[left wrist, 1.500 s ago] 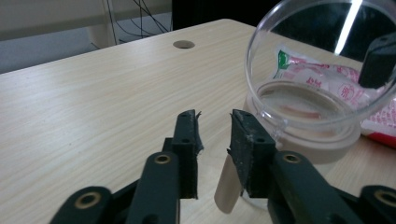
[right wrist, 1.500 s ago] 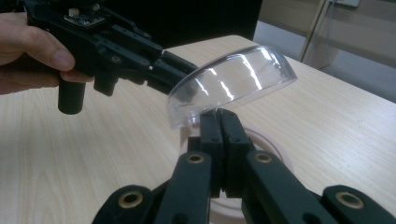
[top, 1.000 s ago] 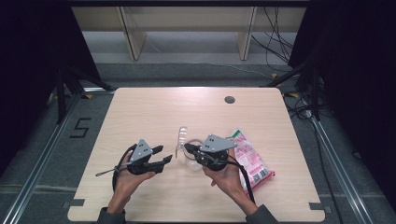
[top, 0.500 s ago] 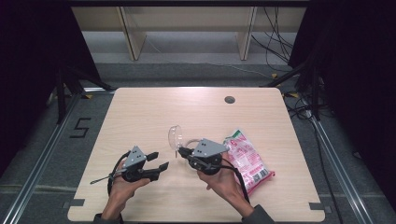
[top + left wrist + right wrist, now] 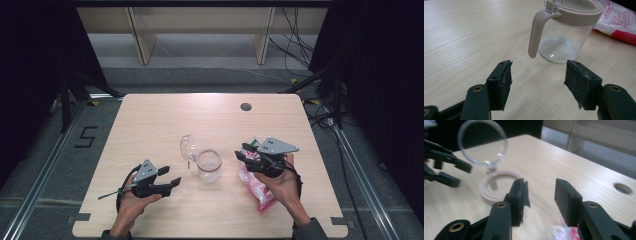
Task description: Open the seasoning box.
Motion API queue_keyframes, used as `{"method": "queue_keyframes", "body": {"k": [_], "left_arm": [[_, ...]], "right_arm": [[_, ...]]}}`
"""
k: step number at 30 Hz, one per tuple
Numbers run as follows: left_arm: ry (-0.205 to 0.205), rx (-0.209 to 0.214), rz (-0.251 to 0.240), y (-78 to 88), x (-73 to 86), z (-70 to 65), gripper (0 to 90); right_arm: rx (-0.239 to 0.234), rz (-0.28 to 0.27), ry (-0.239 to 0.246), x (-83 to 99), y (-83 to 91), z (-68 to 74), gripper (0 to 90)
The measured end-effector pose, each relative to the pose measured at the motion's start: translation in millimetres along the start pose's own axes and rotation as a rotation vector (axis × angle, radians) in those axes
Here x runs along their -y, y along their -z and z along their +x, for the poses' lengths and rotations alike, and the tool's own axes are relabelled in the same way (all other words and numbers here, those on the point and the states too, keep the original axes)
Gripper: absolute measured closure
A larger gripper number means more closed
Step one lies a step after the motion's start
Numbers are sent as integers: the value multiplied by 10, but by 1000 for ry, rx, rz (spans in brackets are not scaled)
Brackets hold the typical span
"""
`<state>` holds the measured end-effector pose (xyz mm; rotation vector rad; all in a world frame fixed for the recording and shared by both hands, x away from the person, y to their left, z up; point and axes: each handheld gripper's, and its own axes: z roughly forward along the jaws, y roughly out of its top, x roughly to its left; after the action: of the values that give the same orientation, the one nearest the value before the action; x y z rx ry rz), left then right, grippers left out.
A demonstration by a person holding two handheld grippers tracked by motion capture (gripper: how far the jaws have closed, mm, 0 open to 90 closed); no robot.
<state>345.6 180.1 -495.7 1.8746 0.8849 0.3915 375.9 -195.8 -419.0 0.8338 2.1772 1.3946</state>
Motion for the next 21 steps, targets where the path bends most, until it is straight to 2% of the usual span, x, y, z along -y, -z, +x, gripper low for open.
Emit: {"method": "queue_keyframes", "body": {"k": [1, 2, 3, 4, 5, 6, 7, 8, 9, 10, 11, 13, 15, 17, 20, 21], "left_arm": [[0, 0, 0, 0, 0, 0, 373], [0, -1, 0, 1, 0, -1, 373], [1, -3, 0, 1, 3, -4, 373], [-2, -2, 1, 5, 3, -6, 373], [-4, -6, 4, 13, 2, -12, 373], [-6, -6, 2, 15, -1, -14, 373], [1, -7, -4, 14, -1, -21, 372], [-6, -8, 5, 19, -1, -17, 372], [-4, -7, 5, 18, 1, -22, 372], [5, -2, -3, 12, 2, -33, 372], [-15, 0, 3, 18, -2, -23, 373], [1, 0, -5, 5, 4, -26, 373], [0, 1, 3, 2, 14, -23, 373], [5, -3, 2, -2, 17, -24, 374], [14, -4, 3, -6, 28, -23, 375], [15, -3, 2, -6, 28, -23, 375]], "right_arm": [[0, 0, 0, 0, 0, 0, 600], [24, 3, 6, 24, 34, -50, 601], [43, 15, -14, 51, 72, -79, 603], [54, 21, 3, 75, 103, -142, 605], [63, 43, -29, 106, 143, -169, 611], [84, 25, -8, 141, 161, -232, 615], [89, 66, -39, 208, 221, -292, 638], [89, 66, -39, 208, 221, -292, 638], [99, 89, -71, 282, 264, -329, 705], [99, 89, -71, 282, 264, -329, 705], [95, 91, -55, 319, 273, -356, 751], [86, 104, -48, 386, 290, -369, 816], [60, 129, -9, 462, 287, -370, 868], [31, 149, 7, 488, 278, -323, 878], [13, 158, 27, 511, 262, -268, 880], [-11, 169, 39, 538, 241, -210, 880]]}}
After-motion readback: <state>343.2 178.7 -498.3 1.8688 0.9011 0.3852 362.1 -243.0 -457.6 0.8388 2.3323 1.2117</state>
